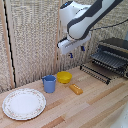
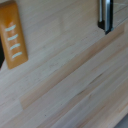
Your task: Position your gripper near the tray handle while precisely lining it up. Firmly yet gently grip the handle, ensuring a strong hold. Slide the tray into the oven in a steady manner until it's entirely inside. Relinquish the handle as it sits within the oven and extract your gripper with care.
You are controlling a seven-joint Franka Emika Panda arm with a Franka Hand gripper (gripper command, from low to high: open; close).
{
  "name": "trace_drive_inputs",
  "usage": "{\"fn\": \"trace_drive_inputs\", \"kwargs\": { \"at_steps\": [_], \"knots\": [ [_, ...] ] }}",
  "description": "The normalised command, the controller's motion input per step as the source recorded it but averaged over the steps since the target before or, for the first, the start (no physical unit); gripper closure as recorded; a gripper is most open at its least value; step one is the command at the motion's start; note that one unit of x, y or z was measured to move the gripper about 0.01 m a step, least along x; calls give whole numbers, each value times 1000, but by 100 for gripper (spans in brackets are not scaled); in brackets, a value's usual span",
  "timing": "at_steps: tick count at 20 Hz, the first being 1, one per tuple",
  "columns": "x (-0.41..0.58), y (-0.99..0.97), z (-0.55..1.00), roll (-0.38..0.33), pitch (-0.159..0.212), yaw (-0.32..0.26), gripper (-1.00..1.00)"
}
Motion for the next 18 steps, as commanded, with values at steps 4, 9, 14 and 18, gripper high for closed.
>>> {"fn": "trace_drive_inputs", "kwargs": {
  "at_steps": [4, 9, 14, 18],
  "knots": [
    [44, -313, -137, -331, 0, 110, -100],
    [85, -269, -254, -270, 50, 179, -100],
    [26, -194, -274, -273, 63, 214, -100],
    [0, -259, -230, -297, 36, 178, -100]
  ]
}}
